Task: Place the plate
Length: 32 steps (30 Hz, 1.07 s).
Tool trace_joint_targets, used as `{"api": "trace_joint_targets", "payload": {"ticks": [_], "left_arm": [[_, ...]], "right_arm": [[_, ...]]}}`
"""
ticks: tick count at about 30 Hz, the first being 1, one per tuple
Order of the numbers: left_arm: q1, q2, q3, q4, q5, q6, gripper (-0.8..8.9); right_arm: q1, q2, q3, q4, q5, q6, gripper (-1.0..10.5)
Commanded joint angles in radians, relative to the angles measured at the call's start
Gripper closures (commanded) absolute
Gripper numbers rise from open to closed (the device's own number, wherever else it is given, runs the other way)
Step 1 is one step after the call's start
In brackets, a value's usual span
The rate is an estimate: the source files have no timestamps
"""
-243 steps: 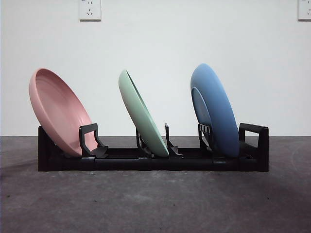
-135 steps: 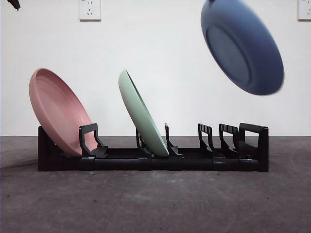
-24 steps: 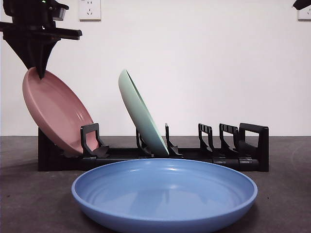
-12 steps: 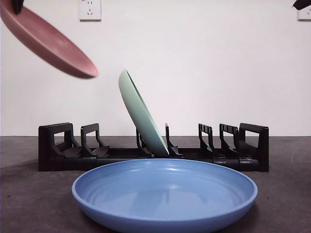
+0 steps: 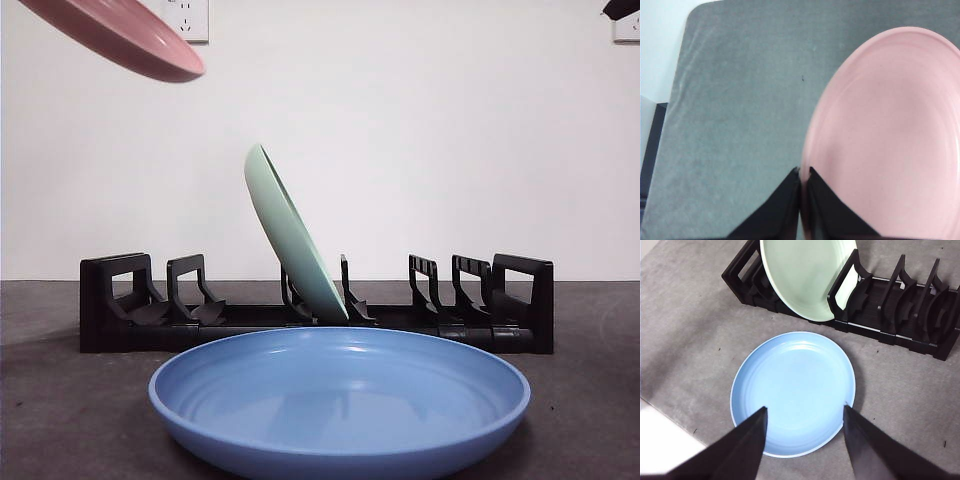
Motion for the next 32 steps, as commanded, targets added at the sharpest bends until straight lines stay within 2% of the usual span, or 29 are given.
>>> {"api": "trace_joint_targets", "payload": {"ticks": [1, 13, 16, 20, 23, 27, 32], "left_arm": [[-0.02, -0.044, -0.066, -0.028, -0.003, -0.048, 8.06], [-0.073, -0.364, -0.58, 0.085, 0.008, -0.171, 8.07], [-0.076, -0.422, -0.69, 0.132, 0.079, -0.201, 8.07], [-0.077, -0.474, -0.832, 0.247, 0.262, -0.266, 8.07], [-0.092, -0.478, -0.924, 0.338, 0.36, -0.304, 8.07], [-0.127, -0.454, -1.023, 0.451, 0.42, -0.354, 8.07], [-0.169, -0.384, -1.068, 0.537, 0.423, -0.377, 8.07]], "right_arm": [[0.01, 0.005, 0.019, 0.007, 0.005, -0.01, 7.1], [0.01, 0.005, 0.019, 0.011, 0.005, -0.01, 7.1], [0.01, 0.005, 0.019, 0.011, 0.005, -0.01, 7.1], [0.01, 0.005, 0.019, 0.014, 0.005, -0.01, 7.1], [0.01, 0.005, 0.019, 0.019, 0.006, -0.01, 7.1], [0.01, 0.005, 0.019, 0.021, 0.006, -0.01, 7.1], [0.01, 0.005, 0.019, 0.021, 0.024, -0.01, 7.1]]}}
